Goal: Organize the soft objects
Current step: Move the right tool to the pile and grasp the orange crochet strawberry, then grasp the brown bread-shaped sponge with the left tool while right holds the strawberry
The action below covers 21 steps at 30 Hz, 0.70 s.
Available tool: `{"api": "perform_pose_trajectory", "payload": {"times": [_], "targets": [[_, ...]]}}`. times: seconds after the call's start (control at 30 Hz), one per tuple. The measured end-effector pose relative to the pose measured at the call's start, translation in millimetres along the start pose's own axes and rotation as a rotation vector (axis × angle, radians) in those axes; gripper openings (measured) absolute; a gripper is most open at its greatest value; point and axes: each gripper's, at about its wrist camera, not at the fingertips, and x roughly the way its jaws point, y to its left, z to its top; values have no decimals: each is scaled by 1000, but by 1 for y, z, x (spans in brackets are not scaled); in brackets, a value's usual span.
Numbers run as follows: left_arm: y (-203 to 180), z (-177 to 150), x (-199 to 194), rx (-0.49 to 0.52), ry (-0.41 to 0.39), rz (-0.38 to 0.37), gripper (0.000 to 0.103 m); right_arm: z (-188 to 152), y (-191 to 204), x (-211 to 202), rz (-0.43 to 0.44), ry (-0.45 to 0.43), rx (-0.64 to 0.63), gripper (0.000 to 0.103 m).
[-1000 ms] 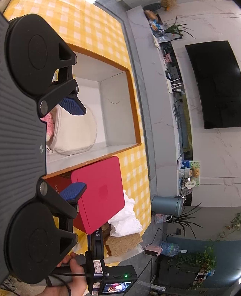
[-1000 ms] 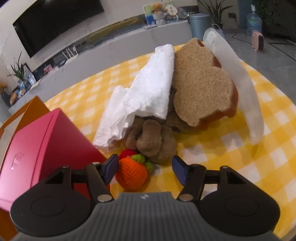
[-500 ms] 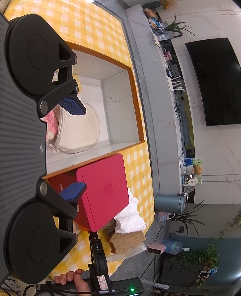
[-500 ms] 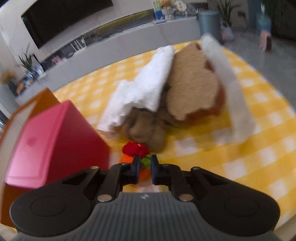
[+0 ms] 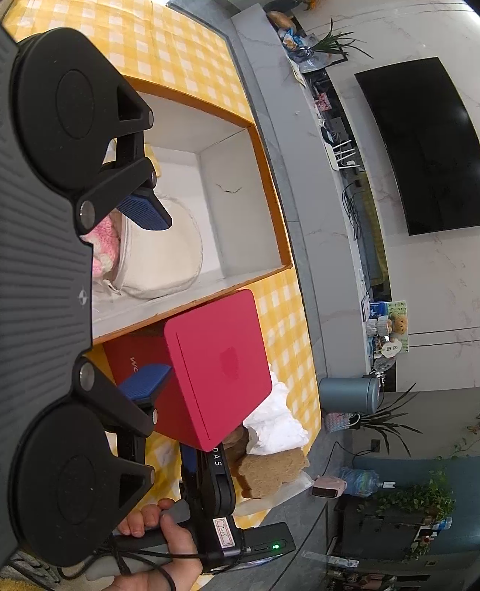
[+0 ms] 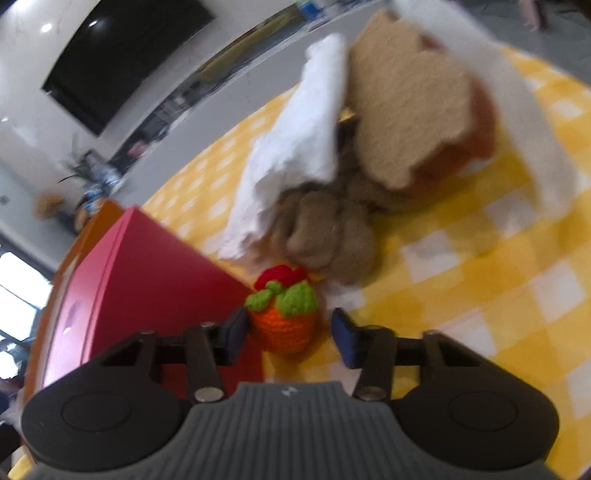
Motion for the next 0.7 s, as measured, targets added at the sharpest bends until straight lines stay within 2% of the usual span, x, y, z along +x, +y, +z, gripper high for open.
{"api": "perform_pose_trajectory", "payload": {"times": [0.07, 0.17, 0.23, 0.33, 0.4, 0.53, 0.6, 0.7], "targets": [[1, 0, -1, -2, 1, 3, 96, 1, 2, -1, -15, 13, 5, 38], [3, 1, -2, -13, 1, 2, 96, 1, 15, -17, -122, -10, -107, 38], [3, 1, -2, -21, 2, -2, 96, 2, 26, -30, -227, -29, -202, 38], [0, 0, -1, -18, 8, -10, 96, -3, 44, -48, -453, -97, -399, 38], [-3, -1, -2, -7, 6, -18, 96, -3, 46, -53, -532, -101, -468, 38], [-11, -1, -5, 14, -1, -44, 96, -5, 35, -44, -487, -24, -461, 38], [-16, 1, -5, 18, 7, -52, 96, -13, 36, -36, -499, 16, -496, 38], [-24, 5, -8, 24, 6, -54, 96, -15, 39, -29, -521, 26, -535, 38]]}}
